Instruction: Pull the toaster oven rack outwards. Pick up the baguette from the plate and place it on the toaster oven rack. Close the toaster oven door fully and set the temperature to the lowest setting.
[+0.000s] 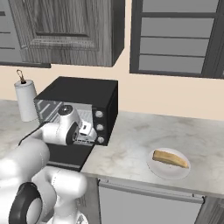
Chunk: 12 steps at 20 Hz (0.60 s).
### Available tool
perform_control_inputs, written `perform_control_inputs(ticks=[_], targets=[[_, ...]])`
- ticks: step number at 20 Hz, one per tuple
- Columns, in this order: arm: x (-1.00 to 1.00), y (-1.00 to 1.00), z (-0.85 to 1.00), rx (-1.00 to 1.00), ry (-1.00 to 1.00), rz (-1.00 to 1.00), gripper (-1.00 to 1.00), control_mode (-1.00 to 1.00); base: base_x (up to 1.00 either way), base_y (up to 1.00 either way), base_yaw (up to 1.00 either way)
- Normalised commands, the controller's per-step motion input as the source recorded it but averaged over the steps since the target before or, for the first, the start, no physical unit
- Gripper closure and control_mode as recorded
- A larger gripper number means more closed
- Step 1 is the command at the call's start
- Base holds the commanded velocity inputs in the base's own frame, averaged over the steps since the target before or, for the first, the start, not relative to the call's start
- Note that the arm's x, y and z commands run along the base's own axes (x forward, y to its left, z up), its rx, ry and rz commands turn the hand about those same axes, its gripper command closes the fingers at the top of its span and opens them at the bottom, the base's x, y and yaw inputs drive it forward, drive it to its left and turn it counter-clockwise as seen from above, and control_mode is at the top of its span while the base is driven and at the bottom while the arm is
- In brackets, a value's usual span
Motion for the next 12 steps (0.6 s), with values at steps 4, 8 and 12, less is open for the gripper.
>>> perform_control_inputs(ticks=[4, 8, 12], targets=[[-0.03, 0.0, 0.06, -0.01, -0.01, 0.0, -1.0, -1.0, 0.0, 0.0, 0.0], [-0.76, -0.02, 0.22, 0.0, -0.06, 0.0, -1.0, -1.0, 0.0, 0.0, 0.0], [-1.0, -0.27, -0.26, 0.0, 0.02, 0.0, -1.0, -1.0, 0.0, 0.0, 0.0]])
